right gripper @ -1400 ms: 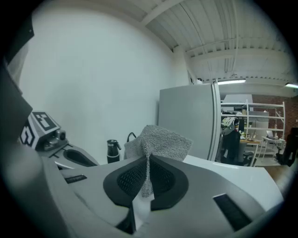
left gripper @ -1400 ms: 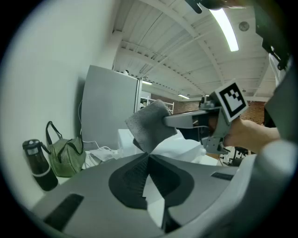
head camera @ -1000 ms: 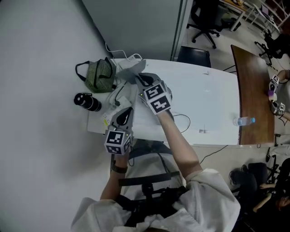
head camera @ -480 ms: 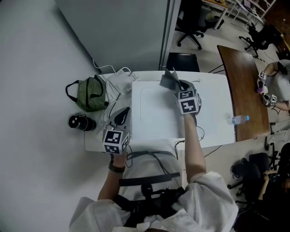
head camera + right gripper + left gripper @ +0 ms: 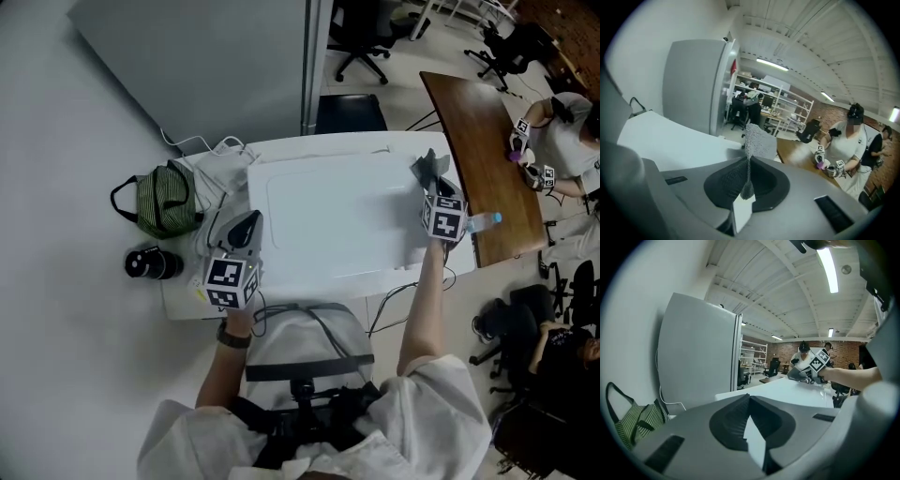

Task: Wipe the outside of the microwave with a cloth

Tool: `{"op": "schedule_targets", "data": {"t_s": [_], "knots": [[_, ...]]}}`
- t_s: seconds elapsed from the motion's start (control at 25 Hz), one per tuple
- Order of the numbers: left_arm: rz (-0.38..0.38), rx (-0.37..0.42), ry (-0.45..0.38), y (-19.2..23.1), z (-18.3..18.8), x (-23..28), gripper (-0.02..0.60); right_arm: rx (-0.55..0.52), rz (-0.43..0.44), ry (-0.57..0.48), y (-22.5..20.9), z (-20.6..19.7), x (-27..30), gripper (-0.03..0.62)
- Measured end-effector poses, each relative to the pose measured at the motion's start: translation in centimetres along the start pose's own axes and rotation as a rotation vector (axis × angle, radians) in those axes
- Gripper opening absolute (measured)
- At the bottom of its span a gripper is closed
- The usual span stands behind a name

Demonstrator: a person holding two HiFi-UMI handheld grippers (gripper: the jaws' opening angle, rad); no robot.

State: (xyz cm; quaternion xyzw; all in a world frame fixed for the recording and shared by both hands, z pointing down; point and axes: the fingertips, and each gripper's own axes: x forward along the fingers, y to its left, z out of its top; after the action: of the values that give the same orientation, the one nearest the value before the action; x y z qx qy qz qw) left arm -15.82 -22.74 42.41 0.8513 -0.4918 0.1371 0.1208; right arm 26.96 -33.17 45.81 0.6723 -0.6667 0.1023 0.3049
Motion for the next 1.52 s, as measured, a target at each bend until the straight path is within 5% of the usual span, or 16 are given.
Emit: {"op": "schedule_targets", "data": {"t_s": [0.2,0.52,0.72,0.96,1.36,1.52], "knots": [[0.013,-0.025,-0.009,0.8,-0.9,-1.6,0.023,-0.125,0.254,-0.009,14.3,2.8,-1.0,0.028],[0.086,-0.060,-0.006,4.2,-2.8,-5.3,0.023,-0.278,0.742,-0.166,40.9,8.0,-9.7,0.028],[0.090,-0.060,-0.004,4.2,-3.0,-6.1,0.023,-0.366,0.886,-0.201,47.3,7.7,-13.8,0.028],[0.049,-0.040,0.007,2.6,-3.0,-5.1,0.023,-0.308,0.727,-0.159,38.9,5.6,-10.8,0.028],[-0.069,-0.005,0.004,-1.0,-1.7,-1.7,0.023,0.067,0.088,0.021,5.6,-5.5,-6.3,0.028],[-0.082,-0.007,0.000,-1.3,-1.7,-2.1,0.023,0.105,0.033,0.057,3.4,-7.5,-7.4,0.028]]}}
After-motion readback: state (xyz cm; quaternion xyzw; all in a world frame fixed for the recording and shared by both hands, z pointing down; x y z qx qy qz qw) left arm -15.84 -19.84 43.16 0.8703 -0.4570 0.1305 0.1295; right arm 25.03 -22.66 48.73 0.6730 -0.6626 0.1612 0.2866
